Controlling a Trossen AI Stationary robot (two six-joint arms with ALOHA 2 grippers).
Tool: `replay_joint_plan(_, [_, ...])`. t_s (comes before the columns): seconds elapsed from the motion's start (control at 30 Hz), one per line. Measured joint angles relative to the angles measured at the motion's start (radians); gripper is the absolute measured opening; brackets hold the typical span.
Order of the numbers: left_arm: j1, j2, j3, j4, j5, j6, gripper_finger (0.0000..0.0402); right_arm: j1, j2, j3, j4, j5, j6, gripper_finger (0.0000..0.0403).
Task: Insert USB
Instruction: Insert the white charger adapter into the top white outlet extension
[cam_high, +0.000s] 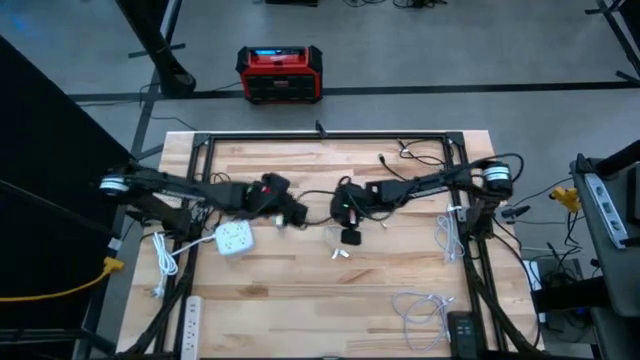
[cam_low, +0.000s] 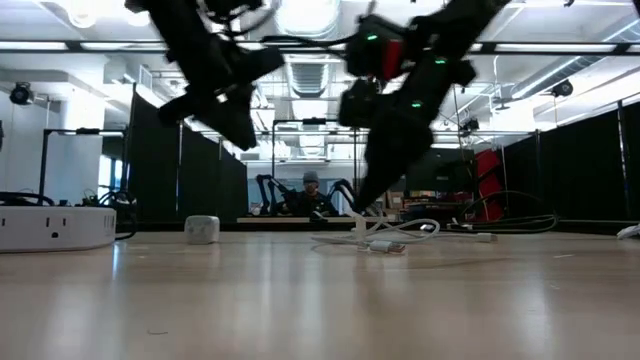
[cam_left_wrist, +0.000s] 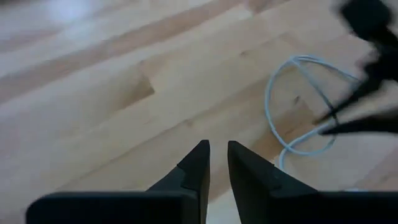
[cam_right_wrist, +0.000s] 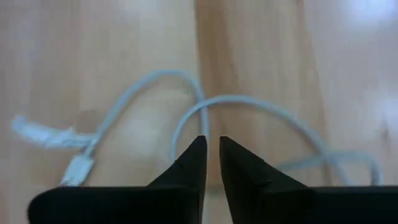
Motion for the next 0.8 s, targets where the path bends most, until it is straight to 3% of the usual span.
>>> replay_joint_plan(0.13, [0.051, 0.094, 0.180, -0.341, 0.054, -0.038, 0.0066, 0.010, -0.115, -0.159, 0.161, 0.000, 0.044, 0.0013])
replay_joint_plan(0.23, [0.087, 0.149, 0.263, -0.454, 0.130, -0.039, 0.0090, 0.016, -0.197, -0.255, 0.269, 0.000, 0.086, 0.0008])
replay_joint_plan(0.43, [0.130, 0.223, 0.279, -0.425, 0.371, -0.039, 0.0166, 0.042, -0.320, -0.421, 0.423, 0.000, 0.118, 0.0008])
replay_joint_plan(0.63, [0.180, 0.285, 0.236, -0.400, 0.488, -0.034, 0.0231, 0.067, -0.365, -0.545, 0.560, 0.001, 0.177, 0.0008])
replay_joint_plan(0.8, [0.236, 0.344, 0.235, -0.432, 0.517, -0.007, 0.0253, 0.086, -0.363, -0.585, 0.597, 0.002, 0.209, 0.0008])
